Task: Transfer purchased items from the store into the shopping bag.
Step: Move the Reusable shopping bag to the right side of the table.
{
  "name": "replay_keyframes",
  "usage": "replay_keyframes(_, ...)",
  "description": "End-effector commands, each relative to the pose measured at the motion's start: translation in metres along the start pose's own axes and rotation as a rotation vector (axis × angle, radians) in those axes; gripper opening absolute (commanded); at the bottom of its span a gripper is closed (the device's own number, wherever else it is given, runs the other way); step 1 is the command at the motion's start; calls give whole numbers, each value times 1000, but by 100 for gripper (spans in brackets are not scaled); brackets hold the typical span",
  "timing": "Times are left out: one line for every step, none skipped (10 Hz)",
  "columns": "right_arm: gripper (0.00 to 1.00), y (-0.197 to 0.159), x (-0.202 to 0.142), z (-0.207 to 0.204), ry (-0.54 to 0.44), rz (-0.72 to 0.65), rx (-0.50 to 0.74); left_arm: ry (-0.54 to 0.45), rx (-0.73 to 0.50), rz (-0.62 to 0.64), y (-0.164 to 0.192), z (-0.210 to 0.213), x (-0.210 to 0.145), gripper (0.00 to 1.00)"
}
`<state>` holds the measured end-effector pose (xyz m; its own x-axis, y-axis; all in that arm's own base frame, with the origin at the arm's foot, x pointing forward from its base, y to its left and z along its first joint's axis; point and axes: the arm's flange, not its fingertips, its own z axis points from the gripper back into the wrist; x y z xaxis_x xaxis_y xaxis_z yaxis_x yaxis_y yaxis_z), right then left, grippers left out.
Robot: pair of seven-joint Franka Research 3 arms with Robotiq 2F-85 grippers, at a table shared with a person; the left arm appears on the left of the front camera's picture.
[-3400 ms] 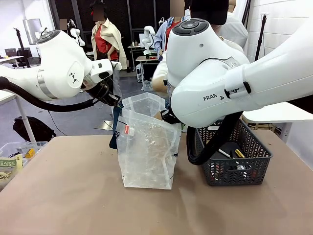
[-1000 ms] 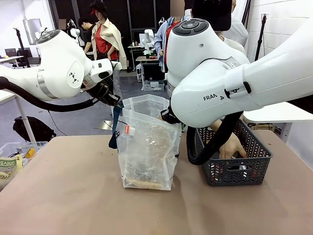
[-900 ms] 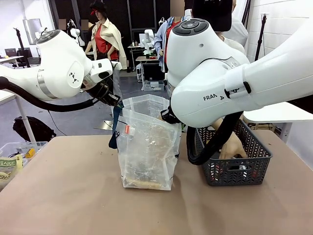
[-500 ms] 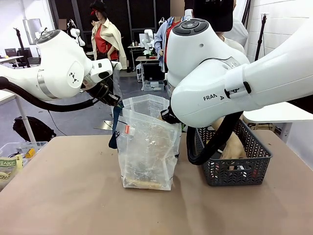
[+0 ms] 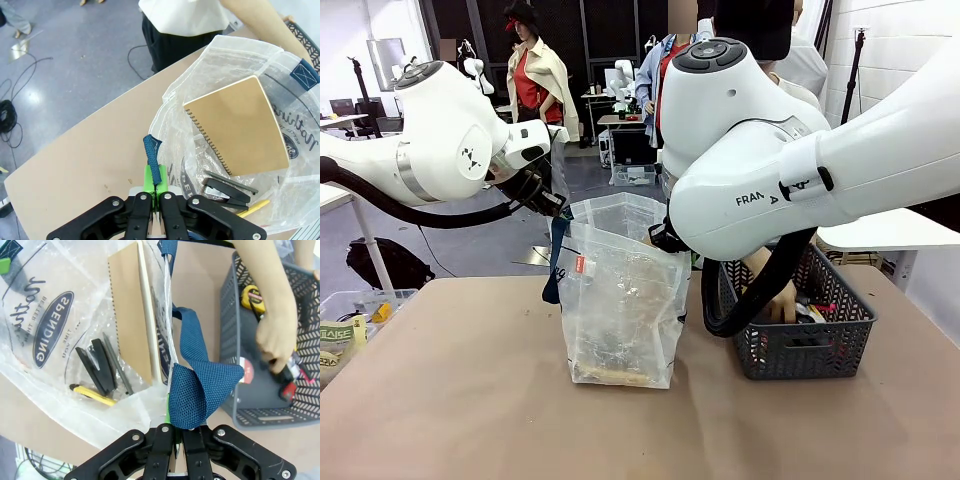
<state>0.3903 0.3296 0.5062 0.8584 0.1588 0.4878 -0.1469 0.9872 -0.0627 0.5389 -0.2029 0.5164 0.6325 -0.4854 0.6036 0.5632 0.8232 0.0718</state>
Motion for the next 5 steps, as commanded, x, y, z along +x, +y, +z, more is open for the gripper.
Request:
replay_keyframes(0,0,-1,-1,4,-6,-2,-3,4,5,3,2,0,0)
replay_keyframes(0,0,-1,-1,4,-6,-2,-3,4,5,3,2,0,0)
replay_keyframes(0,0,-1,-1,4,-6,-2,-3,4,5,3,2,0,0)
replay_keyframes(0,0,-1,-1,4,-6,-2,-3,4,5,3,2,0,0)
replay_keyframes(0,0,-1,-1,4,-6,-2,-3,4,5,3,2,0,0)
